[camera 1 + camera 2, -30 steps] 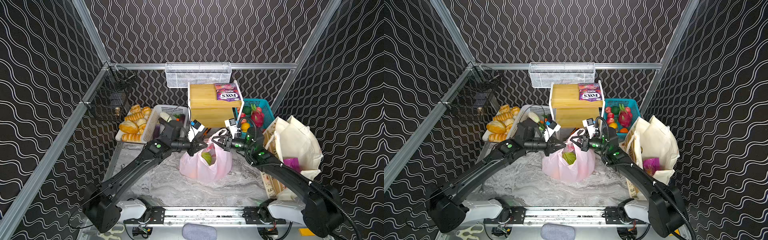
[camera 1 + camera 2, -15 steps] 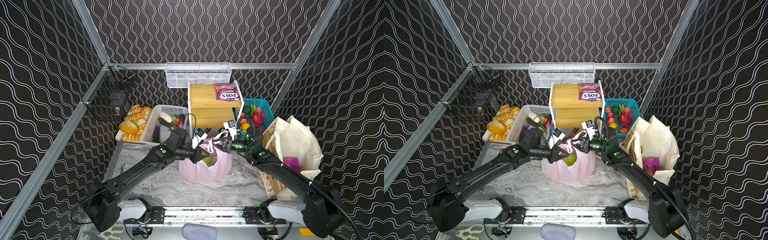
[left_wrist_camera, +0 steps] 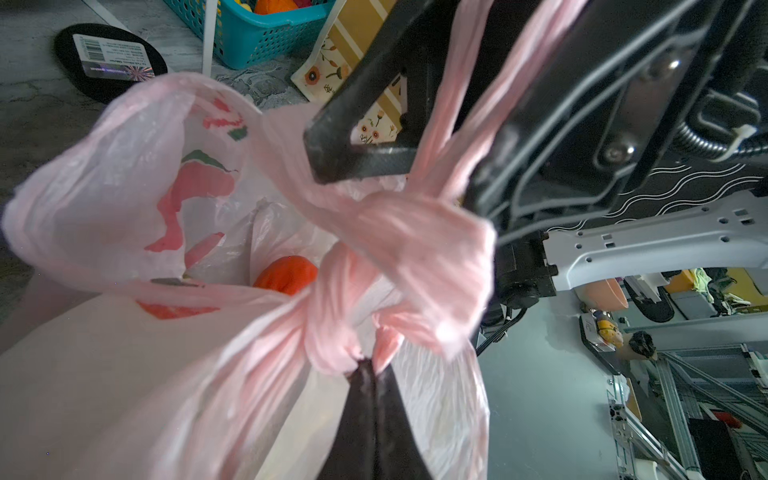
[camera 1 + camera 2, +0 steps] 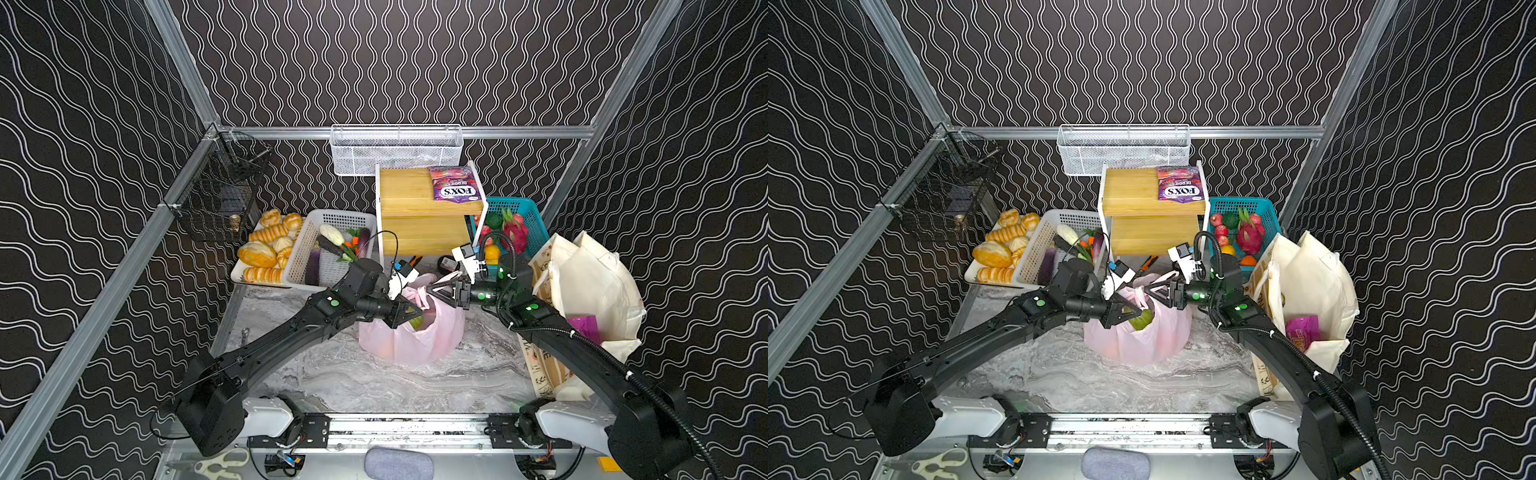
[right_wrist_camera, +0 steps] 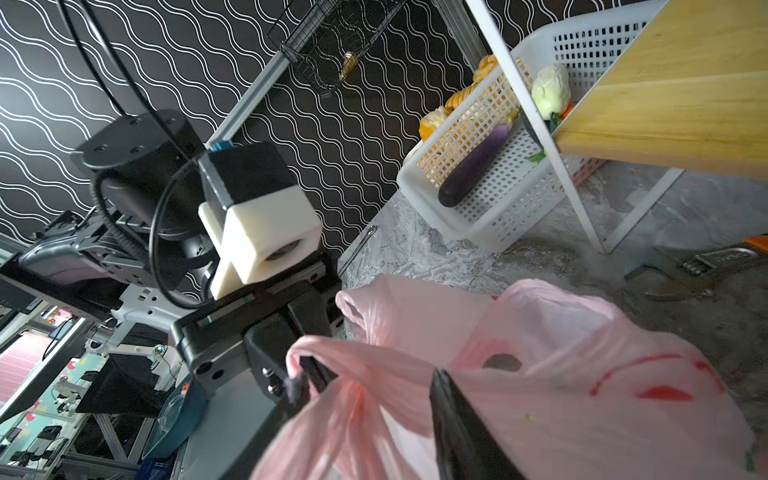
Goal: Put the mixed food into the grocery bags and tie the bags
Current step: 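Lower the left gripper to the knot while the right holds its handle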
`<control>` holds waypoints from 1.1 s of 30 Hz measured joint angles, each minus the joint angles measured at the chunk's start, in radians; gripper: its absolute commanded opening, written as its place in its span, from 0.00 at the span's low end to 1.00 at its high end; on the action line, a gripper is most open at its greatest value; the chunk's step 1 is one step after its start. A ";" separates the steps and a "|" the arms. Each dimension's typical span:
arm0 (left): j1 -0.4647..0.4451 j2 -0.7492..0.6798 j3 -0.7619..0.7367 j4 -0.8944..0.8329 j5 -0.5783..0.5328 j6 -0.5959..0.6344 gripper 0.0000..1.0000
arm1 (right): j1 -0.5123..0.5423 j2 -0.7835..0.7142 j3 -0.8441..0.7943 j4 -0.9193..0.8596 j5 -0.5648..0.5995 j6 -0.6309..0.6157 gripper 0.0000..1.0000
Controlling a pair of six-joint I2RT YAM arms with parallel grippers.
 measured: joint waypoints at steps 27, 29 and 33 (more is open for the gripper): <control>-0.011 0.016 0.082 -0.056 -0.019 0.043 0.51 | 0.038 0.061 0.094 -0.155 0.066 -0.201 0.03; -0.012 0.011 0.153 -0.127 -0.014 0.098 0.59 | 0.038 0.053 0.083 -0.140 0.071 -0.207 0.03; -0.012 -0.018 0.243 -0.230 -0.018 0.192 0.74 | 0.038 0.039 0.048 -0.087 0.071 -0.208 0.03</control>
